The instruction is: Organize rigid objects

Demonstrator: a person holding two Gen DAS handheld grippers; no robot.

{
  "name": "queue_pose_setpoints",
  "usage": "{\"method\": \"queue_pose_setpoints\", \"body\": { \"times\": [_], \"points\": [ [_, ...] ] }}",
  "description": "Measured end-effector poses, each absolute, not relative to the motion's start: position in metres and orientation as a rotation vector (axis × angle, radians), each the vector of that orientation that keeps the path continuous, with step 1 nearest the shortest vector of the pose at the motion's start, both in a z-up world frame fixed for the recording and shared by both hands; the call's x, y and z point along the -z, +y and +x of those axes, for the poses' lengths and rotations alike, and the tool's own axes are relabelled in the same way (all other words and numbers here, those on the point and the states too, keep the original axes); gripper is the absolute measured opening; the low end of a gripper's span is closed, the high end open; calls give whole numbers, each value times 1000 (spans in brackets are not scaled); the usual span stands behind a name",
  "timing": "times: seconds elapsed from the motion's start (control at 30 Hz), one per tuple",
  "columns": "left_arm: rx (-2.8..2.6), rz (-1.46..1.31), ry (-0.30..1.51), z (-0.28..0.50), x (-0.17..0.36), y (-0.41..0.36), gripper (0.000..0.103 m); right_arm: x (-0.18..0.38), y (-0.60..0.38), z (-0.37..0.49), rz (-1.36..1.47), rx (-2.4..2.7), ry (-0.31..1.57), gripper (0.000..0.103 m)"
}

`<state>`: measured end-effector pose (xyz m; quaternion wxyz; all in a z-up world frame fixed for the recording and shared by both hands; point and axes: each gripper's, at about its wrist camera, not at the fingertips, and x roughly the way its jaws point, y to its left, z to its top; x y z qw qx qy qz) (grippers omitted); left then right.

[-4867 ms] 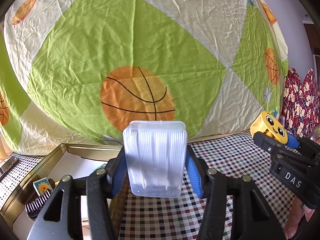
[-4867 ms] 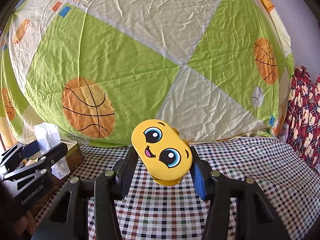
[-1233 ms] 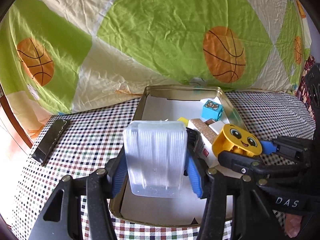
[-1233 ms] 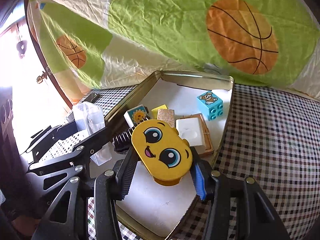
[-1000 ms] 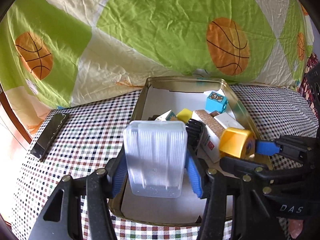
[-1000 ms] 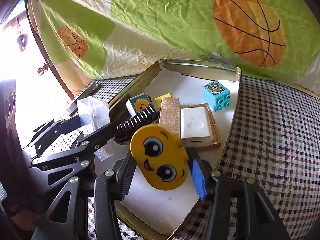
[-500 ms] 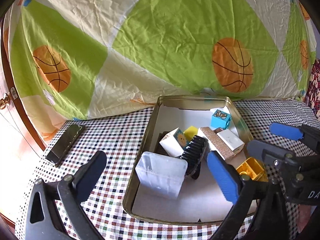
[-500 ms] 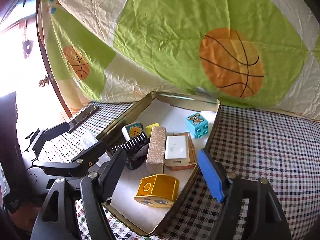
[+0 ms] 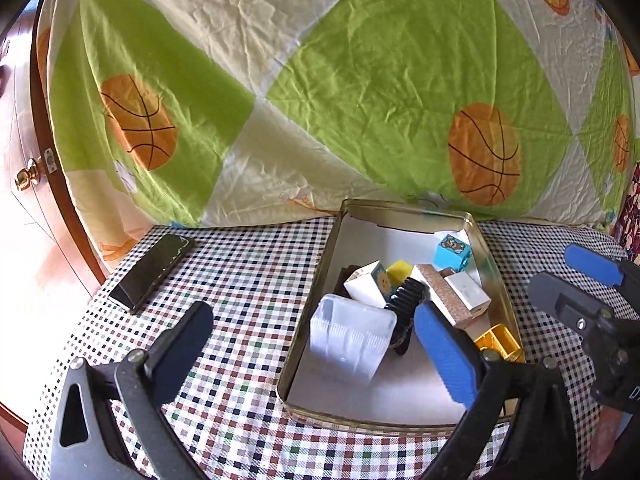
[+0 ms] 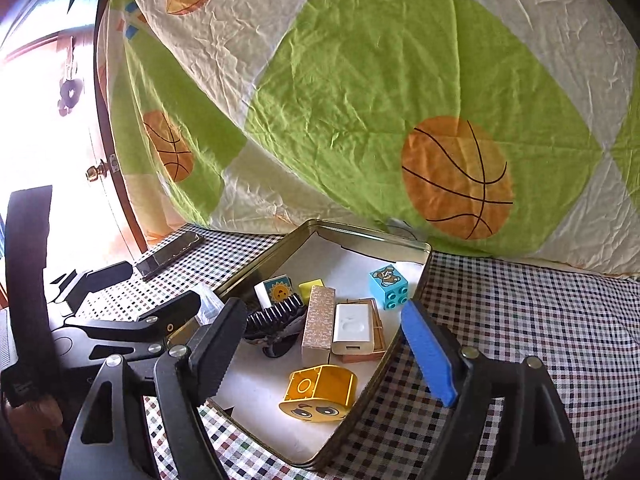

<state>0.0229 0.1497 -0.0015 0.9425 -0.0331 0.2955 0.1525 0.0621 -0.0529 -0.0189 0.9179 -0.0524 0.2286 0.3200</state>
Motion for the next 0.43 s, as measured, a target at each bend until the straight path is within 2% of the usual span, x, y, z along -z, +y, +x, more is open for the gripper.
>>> {"method": "queue_pose_setpoints", "body": {
  "times": [0.43],
  "points": [
    [-309,-33,589,21,3,140,102,18,-62,58,-97,-661,455,82]
  ]
}}
